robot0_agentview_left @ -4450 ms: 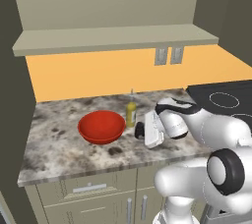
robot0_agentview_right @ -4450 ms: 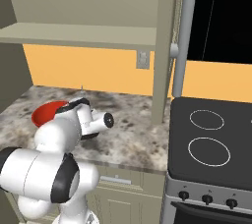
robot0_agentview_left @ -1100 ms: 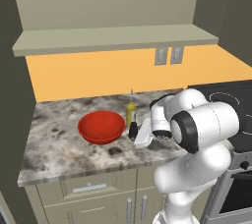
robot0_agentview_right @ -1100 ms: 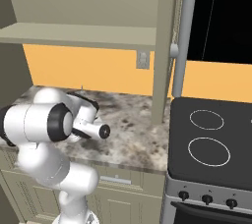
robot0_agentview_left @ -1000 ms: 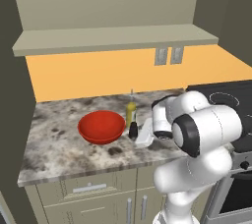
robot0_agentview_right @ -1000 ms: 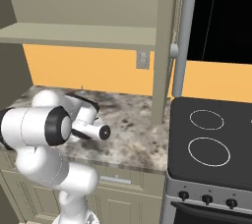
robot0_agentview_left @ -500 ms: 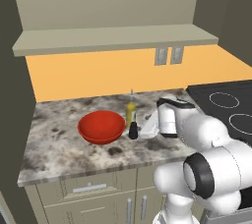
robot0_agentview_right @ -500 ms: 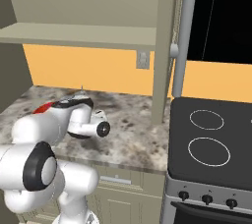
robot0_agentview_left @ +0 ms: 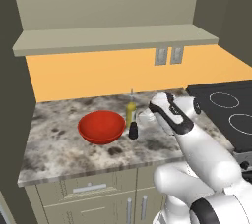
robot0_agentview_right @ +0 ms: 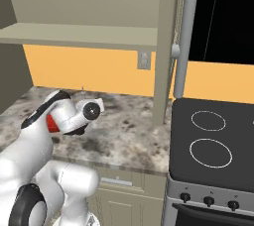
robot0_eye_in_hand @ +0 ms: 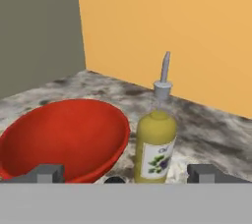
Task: Retrieve the bottle and the shaker from the cabinet and place them next to the mixing bowl on the counter. Then add garlic from the fridge to the mixing bowl.
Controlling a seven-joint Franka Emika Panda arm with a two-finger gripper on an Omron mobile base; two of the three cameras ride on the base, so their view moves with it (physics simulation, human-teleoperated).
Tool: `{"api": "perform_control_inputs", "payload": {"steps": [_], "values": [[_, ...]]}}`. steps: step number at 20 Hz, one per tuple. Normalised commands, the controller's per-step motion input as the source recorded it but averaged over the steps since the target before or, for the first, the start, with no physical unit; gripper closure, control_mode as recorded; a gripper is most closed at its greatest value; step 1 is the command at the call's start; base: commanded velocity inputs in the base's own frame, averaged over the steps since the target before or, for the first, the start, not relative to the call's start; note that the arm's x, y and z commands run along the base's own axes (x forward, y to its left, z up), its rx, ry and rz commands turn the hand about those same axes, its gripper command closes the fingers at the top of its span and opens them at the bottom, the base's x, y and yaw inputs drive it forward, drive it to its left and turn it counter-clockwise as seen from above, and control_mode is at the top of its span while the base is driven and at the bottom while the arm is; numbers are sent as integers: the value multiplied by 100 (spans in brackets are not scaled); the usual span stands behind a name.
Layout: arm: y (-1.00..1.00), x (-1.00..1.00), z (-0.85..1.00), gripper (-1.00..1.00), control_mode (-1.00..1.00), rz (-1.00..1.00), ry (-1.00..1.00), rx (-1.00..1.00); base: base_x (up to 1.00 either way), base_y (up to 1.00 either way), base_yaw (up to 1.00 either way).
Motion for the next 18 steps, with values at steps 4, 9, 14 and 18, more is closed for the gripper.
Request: {"api": "perform_control_inputs", "payload": {"steps": [4,9,14,18], "values": [[-10,-26,95,-100,-100,-13,25,0,0,0,0],[-13,-40,76,-100,-100,-12,11,0,0,0,0],[-11,-81,48,-100,-100,-16,0,0,0,0,0],[2,-100,12,-100,-100,-16,-3,0,0,0,0]]}}
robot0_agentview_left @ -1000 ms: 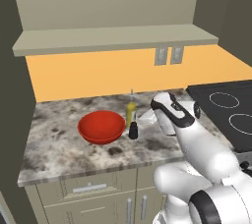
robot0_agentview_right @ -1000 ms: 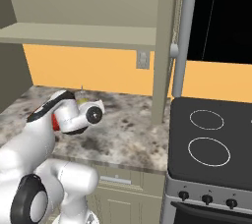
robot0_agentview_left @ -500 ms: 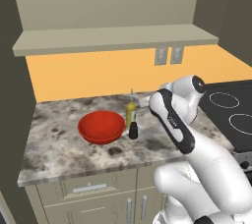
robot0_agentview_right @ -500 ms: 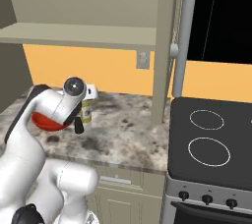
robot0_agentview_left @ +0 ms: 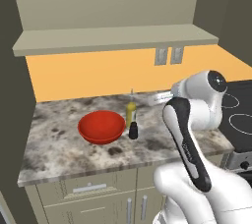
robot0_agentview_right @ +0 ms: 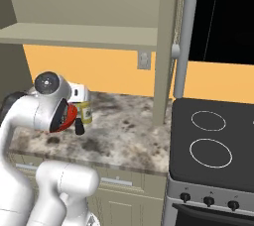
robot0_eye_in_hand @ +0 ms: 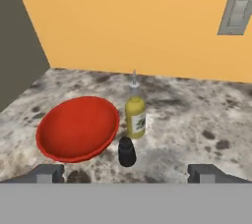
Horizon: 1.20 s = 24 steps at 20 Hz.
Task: Retrieve the bottle and the shaker from the cabinet and place them next to the mixing bowl on the counter. Then add garlic from the fridge to the mixing bowl.
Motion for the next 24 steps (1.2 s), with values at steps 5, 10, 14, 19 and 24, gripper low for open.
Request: {"api": "perform_control_inputs", "payload": {"steps": [5,10,14,19,24], "values": [[0,-41,32,-100,-100,-25,0,0,0,0,0],[0,-20,81,-100,-100,-15,0,0,0,0,0],[0,-56,88,-100,-100,0,-1,2,0,0,0],[0,-49,60,-100,-100,1,0,4,0,0,0],[-2,-36,9,-100,-100,4,-4,7,0,0,0]]}}
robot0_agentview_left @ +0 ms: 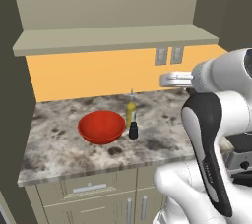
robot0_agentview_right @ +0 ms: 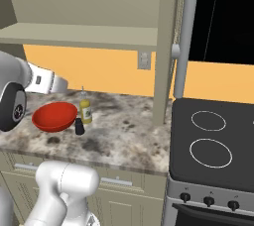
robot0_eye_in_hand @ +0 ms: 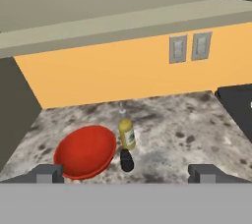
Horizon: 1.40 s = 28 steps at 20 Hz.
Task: Retrieve the bottle and the shaker from the cabinet and place them next to the mixing bowl on the counter. Then add garlic from the fridge to the mixing bowl.
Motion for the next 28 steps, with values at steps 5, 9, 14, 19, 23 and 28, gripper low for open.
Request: {"api": "perform_control_inputs", "payload": {"steps": [5,9,14,19,23,28], "values": [[-1,-37,11,-100,-100,1,-2,3,0,0,0],[-1,-40,8,-100,-100,0,0,1,0,0,0],[0,-36,33,-100,-100,0,0,0,0,0,0],[0,-13,6,-100,-100,0,0,0,0,0,0],[0,0,0,-100,-100,0,0,0,0,0,0],[0,0,0,-100,-100,0,0,0,0,0,0]]}}
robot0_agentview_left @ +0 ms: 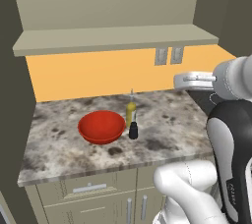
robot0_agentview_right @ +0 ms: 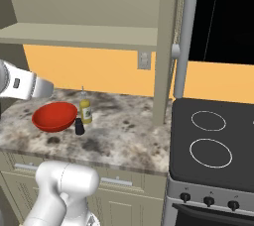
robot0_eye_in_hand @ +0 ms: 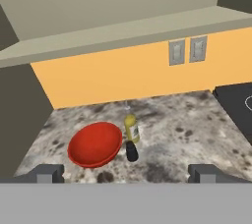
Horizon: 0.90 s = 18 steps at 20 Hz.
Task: Retrieve the bottle and the shaker from the cabinet and place them next to the mixing bowl on the counter. Then add garlic from the fridge to the mixing bowl.
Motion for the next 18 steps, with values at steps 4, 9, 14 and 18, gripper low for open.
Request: {"api": "perform_control_inputs", "payload": {"steps": [4,9,14,18], "values": [[0,0,0,-100,100,0,0,0,-32,0,0],[0,0,0,-100,100,0,0,0,-84,0,0],[0,0,0,-100,100,0,0,0,-100,0,3],[0,0,0,-100,100,0,0,0,-98,-24,21]]}}
